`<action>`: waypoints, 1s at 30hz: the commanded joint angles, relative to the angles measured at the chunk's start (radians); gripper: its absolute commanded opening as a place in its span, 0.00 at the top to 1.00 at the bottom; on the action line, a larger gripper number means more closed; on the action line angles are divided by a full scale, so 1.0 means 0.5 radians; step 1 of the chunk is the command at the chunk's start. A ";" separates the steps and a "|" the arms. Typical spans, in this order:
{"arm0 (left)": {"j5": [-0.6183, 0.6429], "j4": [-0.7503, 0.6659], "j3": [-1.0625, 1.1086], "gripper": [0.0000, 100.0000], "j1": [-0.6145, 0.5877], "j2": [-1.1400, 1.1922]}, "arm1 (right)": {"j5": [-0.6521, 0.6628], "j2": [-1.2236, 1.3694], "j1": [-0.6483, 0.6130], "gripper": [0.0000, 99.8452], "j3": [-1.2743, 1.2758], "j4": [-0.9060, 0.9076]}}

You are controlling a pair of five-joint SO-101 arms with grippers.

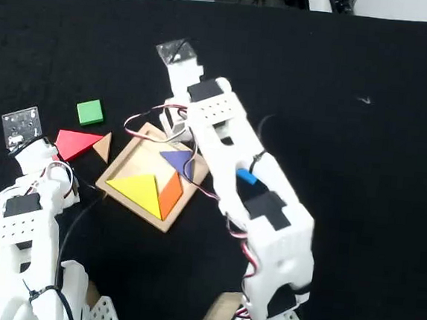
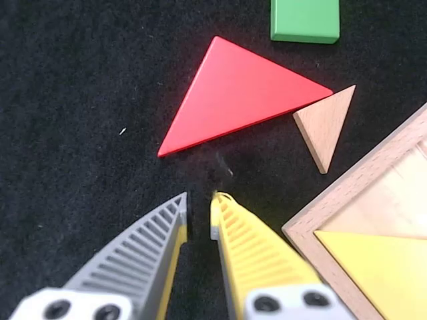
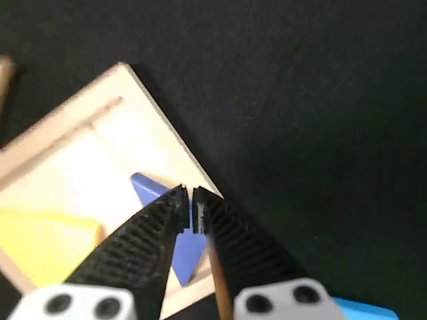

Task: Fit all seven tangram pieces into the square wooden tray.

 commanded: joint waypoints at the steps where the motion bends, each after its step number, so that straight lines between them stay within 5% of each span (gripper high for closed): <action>1: 0.003 -0.043 -0.002 0.93 -0.005 -0.025 | 0.021 0.161 0.058 0.99 -0.265 0.123; 17: 0.003 -0.043 -0.002 0.93 -0.005 -0.025 | 0.163 -0.008 0.052 0.99 -0.020 0.442; 24: 0.003 -0.043 -0.002 0.93 0.002 -0.025 | 0.178 -0.569 -0.037 0.99 0.351 0.104; 30: 0.003 -0.043 -0.002 0.93 0.002 -0.025 | 0.175 -0.410 -0.218 0.99 0.324 -0.040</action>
